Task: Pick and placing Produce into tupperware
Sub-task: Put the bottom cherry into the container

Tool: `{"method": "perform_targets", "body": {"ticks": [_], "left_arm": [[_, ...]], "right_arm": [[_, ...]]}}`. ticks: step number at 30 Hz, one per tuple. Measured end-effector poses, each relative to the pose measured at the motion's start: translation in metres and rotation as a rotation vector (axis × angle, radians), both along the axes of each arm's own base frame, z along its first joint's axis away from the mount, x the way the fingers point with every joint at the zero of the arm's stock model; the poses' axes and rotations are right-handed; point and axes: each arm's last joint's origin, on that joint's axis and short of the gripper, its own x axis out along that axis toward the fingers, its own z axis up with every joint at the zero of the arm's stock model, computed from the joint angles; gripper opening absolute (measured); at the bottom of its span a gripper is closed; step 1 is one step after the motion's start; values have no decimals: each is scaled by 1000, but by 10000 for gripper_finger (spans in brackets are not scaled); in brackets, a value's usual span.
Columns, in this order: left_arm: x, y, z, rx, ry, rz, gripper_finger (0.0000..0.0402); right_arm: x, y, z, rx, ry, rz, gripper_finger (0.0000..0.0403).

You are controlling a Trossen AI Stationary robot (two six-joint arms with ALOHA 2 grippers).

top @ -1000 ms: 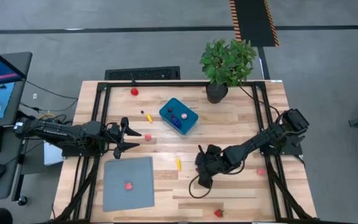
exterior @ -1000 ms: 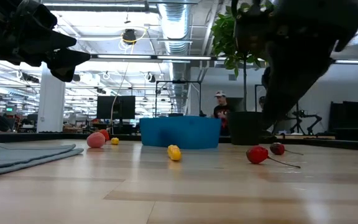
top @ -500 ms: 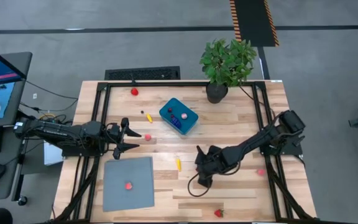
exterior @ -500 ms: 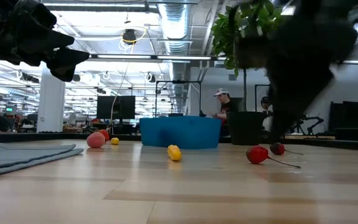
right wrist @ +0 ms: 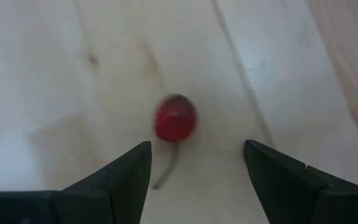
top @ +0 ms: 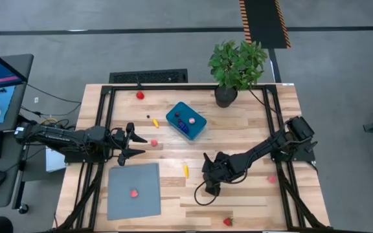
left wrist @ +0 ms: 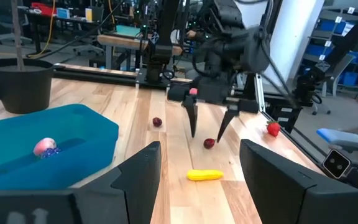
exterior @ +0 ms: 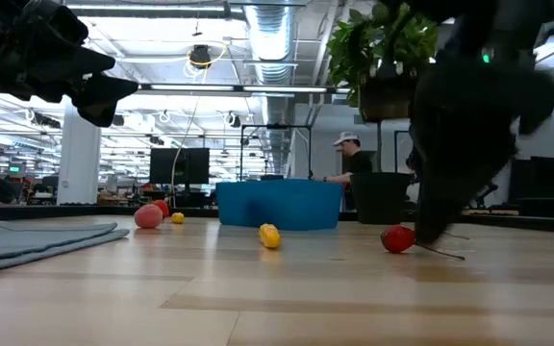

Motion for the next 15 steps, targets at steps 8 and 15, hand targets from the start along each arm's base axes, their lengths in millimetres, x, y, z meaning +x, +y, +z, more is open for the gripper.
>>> {"method": "perform_targets", "body": {"ticks": [8,15], "left_arm": [[0,0,0,-1,-1,0,208],[0,0,0,-1,0,0,208]], "right_arm": [[4,0,-6,14,9,16,275],[3,-3,-7,3,32,10,172]]}}
